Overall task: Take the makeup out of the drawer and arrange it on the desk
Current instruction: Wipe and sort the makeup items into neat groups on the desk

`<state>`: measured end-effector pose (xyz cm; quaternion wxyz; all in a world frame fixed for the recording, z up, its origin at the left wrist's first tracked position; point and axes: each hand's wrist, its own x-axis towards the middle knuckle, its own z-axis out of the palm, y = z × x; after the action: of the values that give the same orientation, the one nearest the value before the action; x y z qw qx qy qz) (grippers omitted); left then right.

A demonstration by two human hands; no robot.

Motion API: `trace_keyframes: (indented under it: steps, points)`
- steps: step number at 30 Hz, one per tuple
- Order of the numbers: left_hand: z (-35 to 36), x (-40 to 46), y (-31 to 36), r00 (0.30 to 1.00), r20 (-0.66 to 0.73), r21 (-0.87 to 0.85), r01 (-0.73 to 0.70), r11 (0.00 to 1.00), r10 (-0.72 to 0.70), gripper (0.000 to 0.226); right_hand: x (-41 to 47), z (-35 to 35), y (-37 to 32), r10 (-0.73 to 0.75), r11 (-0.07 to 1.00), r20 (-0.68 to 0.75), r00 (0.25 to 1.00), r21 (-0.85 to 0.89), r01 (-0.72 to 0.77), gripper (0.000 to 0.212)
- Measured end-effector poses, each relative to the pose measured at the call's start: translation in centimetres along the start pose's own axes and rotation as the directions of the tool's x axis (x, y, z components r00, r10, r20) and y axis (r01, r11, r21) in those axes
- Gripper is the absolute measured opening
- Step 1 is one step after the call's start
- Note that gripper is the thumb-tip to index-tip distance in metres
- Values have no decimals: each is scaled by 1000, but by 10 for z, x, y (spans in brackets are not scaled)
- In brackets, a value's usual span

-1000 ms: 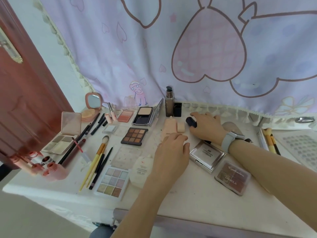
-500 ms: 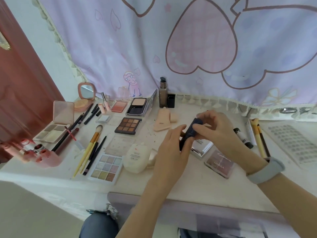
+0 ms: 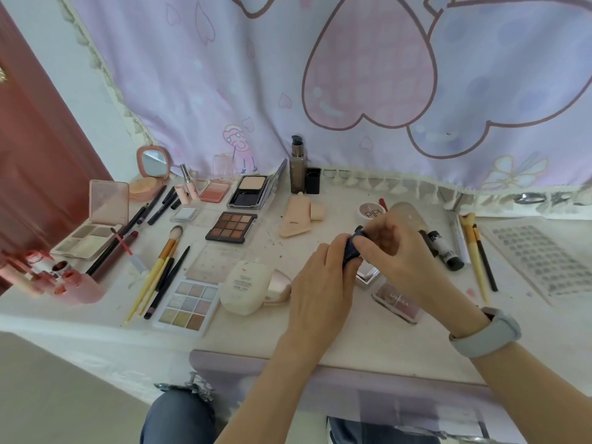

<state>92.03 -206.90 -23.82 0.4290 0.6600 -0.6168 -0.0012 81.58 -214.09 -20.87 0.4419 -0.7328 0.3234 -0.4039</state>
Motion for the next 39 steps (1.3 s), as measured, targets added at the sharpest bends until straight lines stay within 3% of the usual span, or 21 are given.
trace_keyframes:
  steps: [5,9,11,13,15,17,21,24,26,29,34,39]
  points:
    - [1,-1,-5,999,-31,27,-8,1000,8,38,-2,-6,-7,-22,999,66,998,-34,24,18]
    - [5,-4,-6,999,-4,-54,50,997,-51,47,1,-16,-10,7,997,33,999,-77,-4,15]
    - [5,-6,-5,997,-16,-122,68,990,-71,47,7,-23,-9,70,995,-78,994,70,-65,14]
    - [5,-6,-4,994,-59,-200,80,976,-94,40,14,-30,-7,249,905,-173,953,393,-165,16]
    - [4,-2,-5,983,-88,-276,134,952,-163,28,22,-35,-6,434,721,-144,889,647,-248,20]
    - [0,6,-6,963,-44,-361,234,903,-266,21,27,-40,-3,492,674,-98,865,672,-307,17]
    - [-17,40,-11,936,48,-455,333,826,-350,21,44,-44,2,417,793,-74,906,517,-323,6]
    - [-20,77,-13,911,120,-523,395,755,-394,21,67,-46,6,325,912,-97,941,296,-284,20]
    - [-13,104,-17,914,126,-460,398,794,-385,16,85,-47,12,249,967,-115,962,77,-241,27]
    - [2,134,-25,917,128,-330,398,856,-378,23,110,-47,28,173,971,-97,980,-150,-186,18]
    - [32,164,-43,906,172,-157,413,897,-386,17,128,-44,56,155,939,21,988,-314,-141,21]
    - [50,178,-55,891,210,-40,420,907,-404,19,144,-36,70,36,884,-1,999,-466,-33,18]
